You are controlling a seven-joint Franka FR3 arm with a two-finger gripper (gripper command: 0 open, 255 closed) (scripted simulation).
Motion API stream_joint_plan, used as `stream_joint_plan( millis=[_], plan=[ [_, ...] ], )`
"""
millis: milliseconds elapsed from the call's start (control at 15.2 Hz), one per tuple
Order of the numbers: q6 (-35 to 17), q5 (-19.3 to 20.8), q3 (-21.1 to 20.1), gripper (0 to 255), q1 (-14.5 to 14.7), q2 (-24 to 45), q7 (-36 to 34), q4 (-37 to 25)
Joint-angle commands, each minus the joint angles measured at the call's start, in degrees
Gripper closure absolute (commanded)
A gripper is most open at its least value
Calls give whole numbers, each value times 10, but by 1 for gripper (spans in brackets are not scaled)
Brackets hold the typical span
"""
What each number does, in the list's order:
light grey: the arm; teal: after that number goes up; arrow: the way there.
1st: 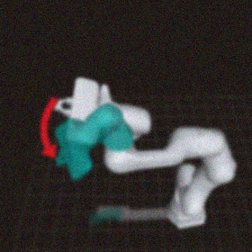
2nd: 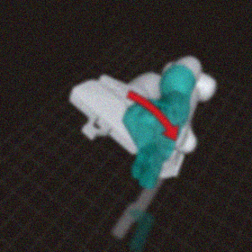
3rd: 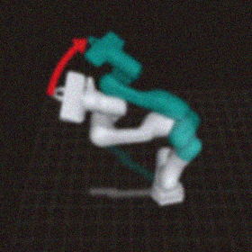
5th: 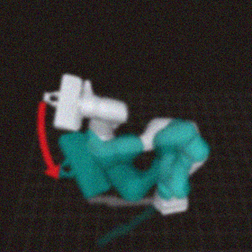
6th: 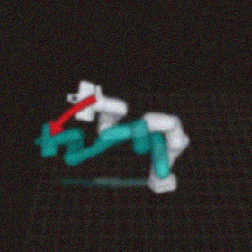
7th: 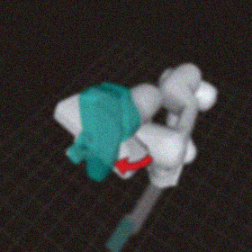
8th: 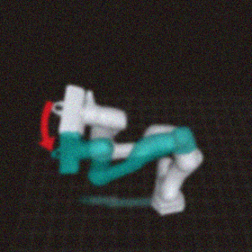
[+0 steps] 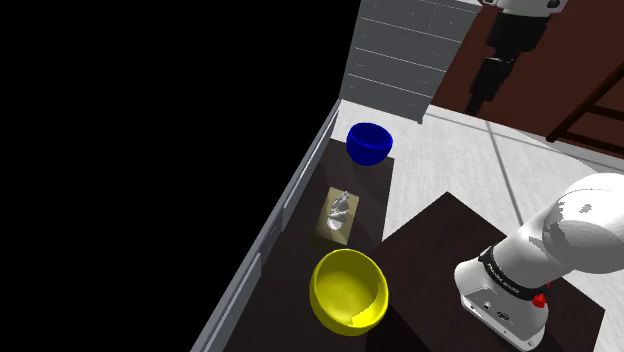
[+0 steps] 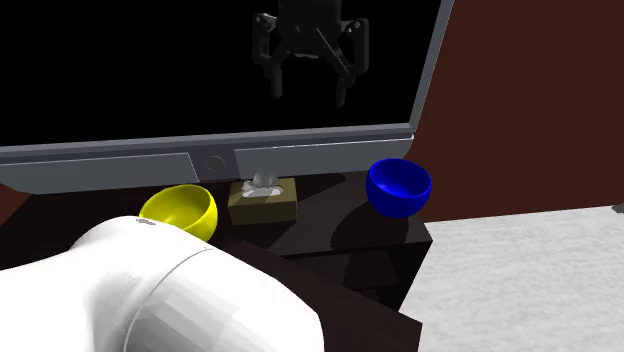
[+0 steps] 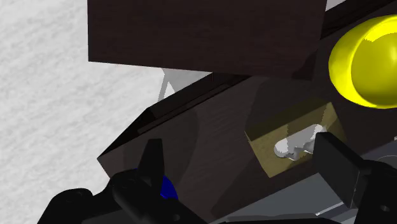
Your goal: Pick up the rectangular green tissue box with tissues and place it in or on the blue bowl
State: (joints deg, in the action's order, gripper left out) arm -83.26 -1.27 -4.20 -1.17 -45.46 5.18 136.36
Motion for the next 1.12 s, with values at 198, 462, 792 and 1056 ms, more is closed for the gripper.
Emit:
stream_joint_plan(
  millis=[198,462,792,1056],
  plan=[
    [-64,-31,-4,0,8,-21,-13,67],
    [-155,-76,-14,0,22,-37,-26,148],
    [-283,-141,-34,0,50,-30,-38,233],
    [-402,-205,-54,0,82,7,-39,284]
  ],
)
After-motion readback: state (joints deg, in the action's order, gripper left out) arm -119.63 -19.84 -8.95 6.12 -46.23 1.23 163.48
